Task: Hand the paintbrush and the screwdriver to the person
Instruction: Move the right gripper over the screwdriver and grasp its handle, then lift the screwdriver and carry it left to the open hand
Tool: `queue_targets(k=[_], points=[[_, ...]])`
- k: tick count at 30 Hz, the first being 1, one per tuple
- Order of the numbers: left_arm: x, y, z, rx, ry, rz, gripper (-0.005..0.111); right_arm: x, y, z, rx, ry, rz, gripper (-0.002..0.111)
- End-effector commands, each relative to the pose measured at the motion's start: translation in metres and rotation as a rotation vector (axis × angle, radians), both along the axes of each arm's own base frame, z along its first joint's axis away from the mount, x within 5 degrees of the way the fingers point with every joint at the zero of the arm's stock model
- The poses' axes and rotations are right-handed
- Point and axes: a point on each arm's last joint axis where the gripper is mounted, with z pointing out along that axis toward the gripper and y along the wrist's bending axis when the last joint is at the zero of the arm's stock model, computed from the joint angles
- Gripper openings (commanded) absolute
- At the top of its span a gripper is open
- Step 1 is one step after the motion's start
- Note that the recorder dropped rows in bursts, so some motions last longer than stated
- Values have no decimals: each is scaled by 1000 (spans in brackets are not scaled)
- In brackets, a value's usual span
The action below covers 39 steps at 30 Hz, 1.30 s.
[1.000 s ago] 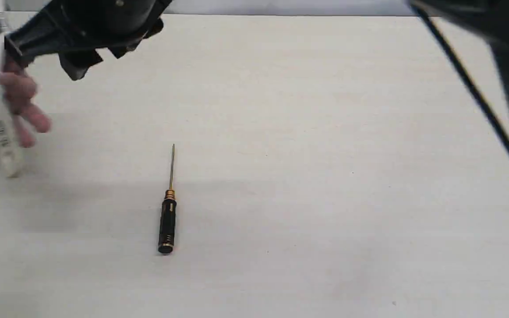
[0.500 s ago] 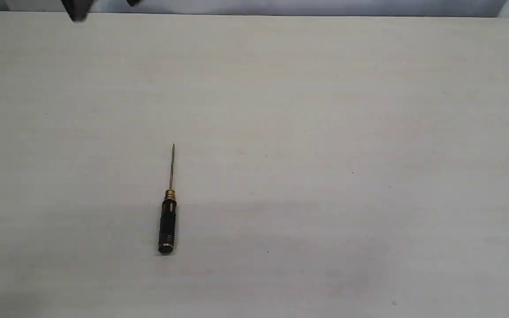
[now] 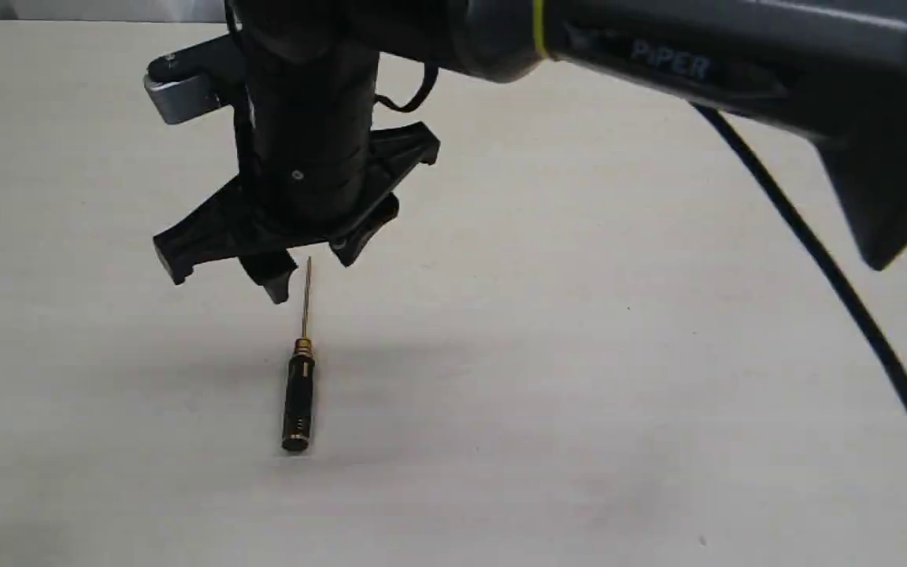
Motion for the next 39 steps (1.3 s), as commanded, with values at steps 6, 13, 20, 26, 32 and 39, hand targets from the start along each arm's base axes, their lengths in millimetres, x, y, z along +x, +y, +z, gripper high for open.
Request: queue_targets(k=[6,13,20,26,32,39], points=[[0,-1,0,-4,-7,-9,0,6,19,-47,46,60,-12,51],[0,-1,0,-4,-7,-9,0,9,23,-91,-8,112,-19,51],[0,-1,0,-4,-7,-9,0,9,23,-131,-81,169,-21,47],[0,-1,0,-4,-4,-8,0,7,15,-137,-175,190,25,10],[0,-1,0,-6,-6,-9,0,10,21,-114,-175,172,73,4],[0,-1,0,-6,-6,-9,0,-4,44,-20,9,-3,172,4]])
